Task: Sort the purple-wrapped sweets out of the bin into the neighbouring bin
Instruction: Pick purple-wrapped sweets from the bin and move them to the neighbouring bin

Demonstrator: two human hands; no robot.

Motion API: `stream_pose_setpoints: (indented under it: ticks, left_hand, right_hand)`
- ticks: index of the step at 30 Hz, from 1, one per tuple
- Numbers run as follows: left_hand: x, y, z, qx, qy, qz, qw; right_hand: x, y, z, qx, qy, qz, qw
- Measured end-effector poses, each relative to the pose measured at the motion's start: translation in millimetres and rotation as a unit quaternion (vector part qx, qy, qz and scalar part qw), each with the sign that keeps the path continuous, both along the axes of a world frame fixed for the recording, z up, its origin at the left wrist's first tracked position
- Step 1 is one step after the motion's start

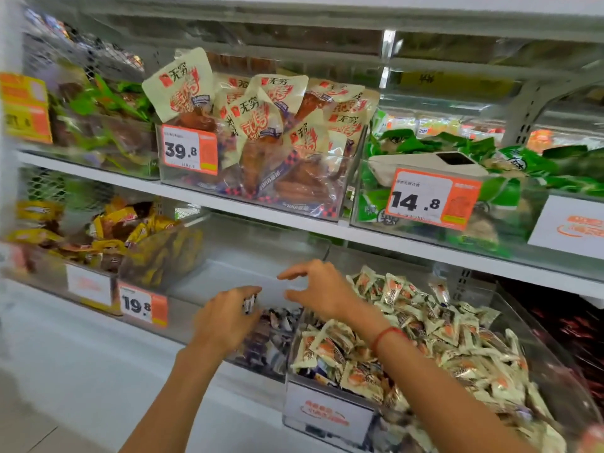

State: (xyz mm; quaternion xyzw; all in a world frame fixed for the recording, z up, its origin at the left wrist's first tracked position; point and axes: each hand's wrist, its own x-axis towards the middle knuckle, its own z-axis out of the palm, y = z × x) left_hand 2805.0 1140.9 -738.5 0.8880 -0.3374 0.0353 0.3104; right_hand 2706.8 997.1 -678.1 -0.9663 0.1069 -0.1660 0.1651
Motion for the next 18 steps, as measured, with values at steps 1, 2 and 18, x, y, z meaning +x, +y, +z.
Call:
stream_pose_setpoints:
  ticks: [1,2,18]
  left_hand:
    - [-3,0,3,0.003,-0.013,0.000,1.000]
    - [-8,-1,8,-0.007,-0.029,0.000,1.000]
    - [-97,-74,37,0.250,-0.159,-0.225,0.928]
  right_hand:
    - [-12,-5,3,-0.001,-0.010,-0.004,1.000]
    - [-26,-11,6,0.003,-0.027,-0.013,1.000]
    - [-136,-44,-39,-0.118,0.073,-0.064,0.988]
